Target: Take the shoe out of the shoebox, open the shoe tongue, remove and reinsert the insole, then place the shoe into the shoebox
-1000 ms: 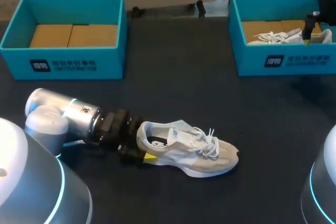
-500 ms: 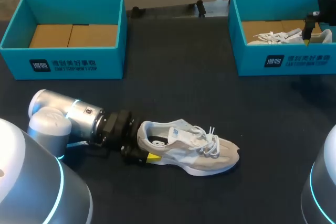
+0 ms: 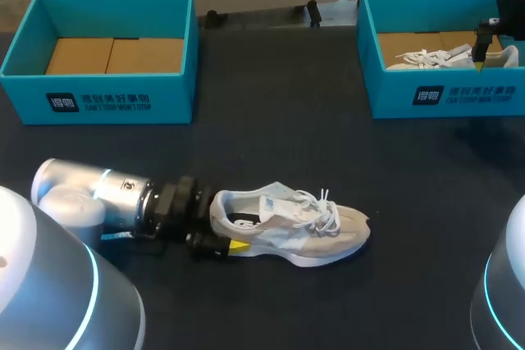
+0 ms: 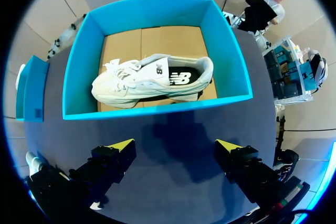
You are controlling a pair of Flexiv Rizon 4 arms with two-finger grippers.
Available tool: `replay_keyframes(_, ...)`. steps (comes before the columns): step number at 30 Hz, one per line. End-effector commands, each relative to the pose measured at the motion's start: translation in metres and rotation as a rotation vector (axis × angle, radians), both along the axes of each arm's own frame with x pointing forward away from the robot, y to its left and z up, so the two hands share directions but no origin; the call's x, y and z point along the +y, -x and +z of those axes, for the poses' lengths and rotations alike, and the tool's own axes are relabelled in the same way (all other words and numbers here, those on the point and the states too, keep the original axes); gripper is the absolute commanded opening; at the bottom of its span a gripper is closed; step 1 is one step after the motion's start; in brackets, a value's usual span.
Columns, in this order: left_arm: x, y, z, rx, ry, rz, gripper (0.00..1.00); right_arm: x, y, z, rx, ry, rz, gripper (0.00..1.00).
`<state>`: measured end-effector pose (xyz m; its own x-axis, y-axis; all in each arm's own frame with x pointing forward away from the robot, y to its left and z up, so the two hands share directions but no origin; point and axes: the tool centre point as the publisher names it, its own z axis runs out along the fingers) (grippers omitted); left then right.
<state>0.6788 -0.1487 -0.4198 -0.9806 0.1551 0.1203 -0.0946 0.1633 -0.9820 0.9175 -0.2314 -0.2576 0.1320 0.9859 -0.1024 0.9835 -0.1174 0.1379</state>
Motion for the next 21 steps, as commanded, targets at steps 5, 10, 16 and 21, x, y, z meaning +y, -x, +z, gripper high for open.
replay_keyframes(5, 0.0026, 0.0047, 0.0009, -0.01, -0.02, 0.031, 0.0, 0.0001, 0.001, 0.0, -0.002, -0.001, 0.0, 1.0)
replay_keyframes(10, 0.0028, 0.0044, 0.0002, -0.013, -0.023, 0.043, 0.0, 0.0001, 0.001, 0.0, -0.002, -0.001, 0.0, 1.0)
replay_keyframes(16, 0.003, 0.0039, 0.0004, -0.012, -0.022, 0.045, 0.0, 0.0001, 0.001, 0.0, -0.002, -0.001, 0.0, 1.0)
replay_keyframes(21, 0.003, 0.0039, 0.0004, -0.012, -0.022, 0.045, 0.0, 0.0001, 0.001, 0.0, -0.002, -0.001, 0.0, 1.0)
